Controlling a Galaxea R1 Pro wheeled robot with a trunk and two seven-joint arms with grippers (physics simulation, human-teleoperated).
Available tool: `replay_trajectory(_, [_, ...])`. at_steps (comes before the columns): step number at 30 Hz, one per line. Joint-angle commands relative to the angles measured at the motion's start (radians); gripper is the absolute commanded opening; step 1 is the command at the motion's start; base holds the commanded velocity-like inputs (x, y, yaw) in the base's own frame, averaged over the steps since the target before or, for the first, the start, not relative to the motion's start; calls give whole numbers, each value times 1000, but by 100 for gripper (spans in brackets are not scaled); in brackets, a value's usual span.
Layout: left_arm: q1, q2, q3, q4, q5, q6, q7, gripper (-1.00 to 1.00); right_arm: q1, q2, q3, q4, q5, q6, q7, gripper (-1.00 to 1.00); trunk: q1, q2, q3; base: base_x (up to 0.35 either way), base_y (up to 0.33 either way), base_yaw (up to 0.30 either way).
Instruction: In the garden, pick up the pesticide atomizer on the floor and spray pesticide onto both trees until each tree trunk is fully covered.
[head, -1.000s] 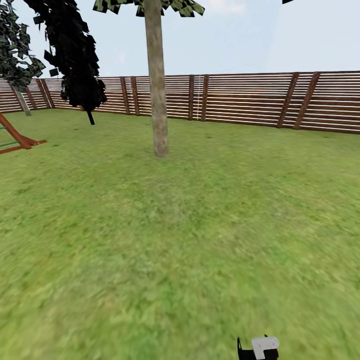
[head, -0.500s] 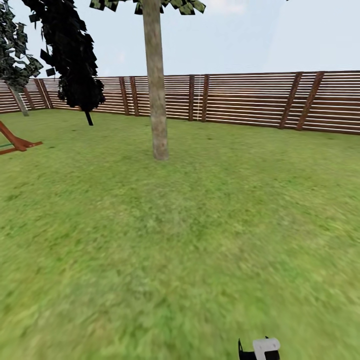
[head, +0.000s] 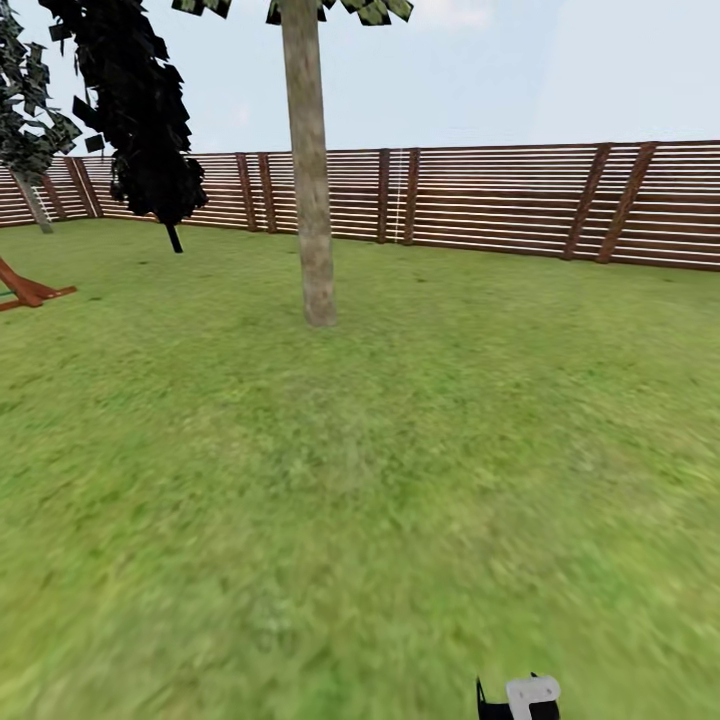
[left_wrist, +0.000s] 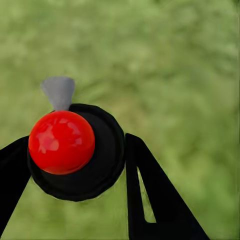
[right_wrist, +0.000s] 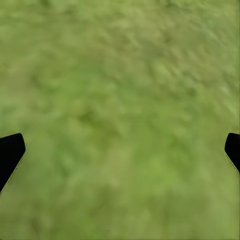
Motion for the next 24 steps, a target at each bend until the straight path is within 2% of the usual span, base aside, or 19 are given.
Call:
replay_trajectory(1, [0, 0, 0, 0, 0, 0, 0, -100, 0, 0, 0, 0, 0, 0, 0, 100, 0, 0, 0, 338, 0, 0])
replay_trajectory(24, [0, 0, 0, 0, 0, 0, 0, -100, 0, 1, 0, 0, -1, 0, 0, 100, 0, 0, 0, 338, 0, 0])
